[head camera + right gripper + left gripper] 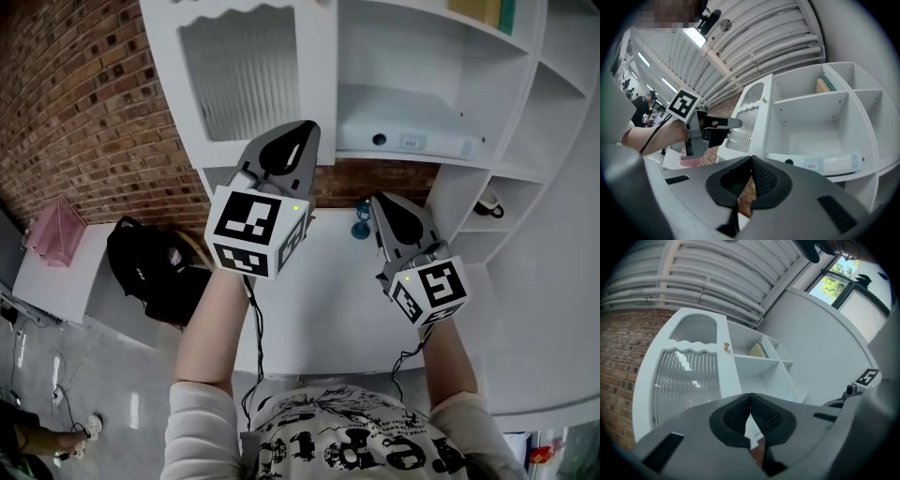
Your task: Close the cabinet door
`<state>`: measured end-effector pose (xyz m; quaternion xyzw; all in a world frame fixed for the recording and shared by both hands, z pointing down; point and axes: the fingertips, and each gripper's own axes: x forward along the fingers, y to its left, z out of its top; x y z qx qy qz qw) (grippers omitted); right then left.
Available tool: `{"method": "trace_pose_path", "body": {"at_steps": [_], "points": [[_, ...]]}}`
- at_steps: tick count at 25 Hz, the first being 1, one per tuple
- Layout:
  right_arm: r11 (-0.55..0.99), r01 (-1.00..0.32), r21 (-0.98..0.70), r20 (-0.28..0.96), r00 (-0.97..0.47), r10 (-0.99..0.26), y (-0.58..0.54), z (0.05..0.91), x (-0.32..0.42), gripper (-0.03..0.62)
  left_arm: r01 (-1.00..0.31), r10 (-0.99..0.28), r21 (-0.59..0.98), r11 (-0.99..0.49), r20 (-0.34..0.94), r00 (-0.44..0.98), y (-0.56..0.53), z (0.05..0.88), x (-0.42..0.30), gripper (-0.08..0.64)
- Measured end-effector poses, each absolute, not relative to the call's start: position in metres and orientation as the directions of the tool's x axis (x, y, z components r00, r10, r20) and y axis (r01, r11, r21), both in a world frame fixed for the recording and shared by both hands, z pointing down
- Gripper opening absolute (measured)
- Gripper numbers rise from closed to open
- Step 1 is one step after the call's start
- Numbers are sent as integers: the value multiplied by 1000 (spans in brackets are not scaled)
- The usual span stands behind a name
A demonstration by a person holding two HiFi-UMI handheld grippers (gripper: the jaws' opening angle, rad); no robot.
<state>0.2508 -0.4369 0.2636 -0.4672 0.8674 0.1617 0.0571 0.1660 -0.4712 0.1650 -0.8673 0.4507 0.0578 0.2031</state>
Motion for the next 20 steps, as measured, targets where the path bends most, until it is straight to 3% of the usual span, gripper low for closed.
{"method": "trace_pose_path", "body": {"at_steps": [20], "points": [[505, -846, 173, -84, -523, -848, -389, 401, 242, 14, -742, -744, -72, -667, 7, 668, -389, 398, 121, 14]]}}
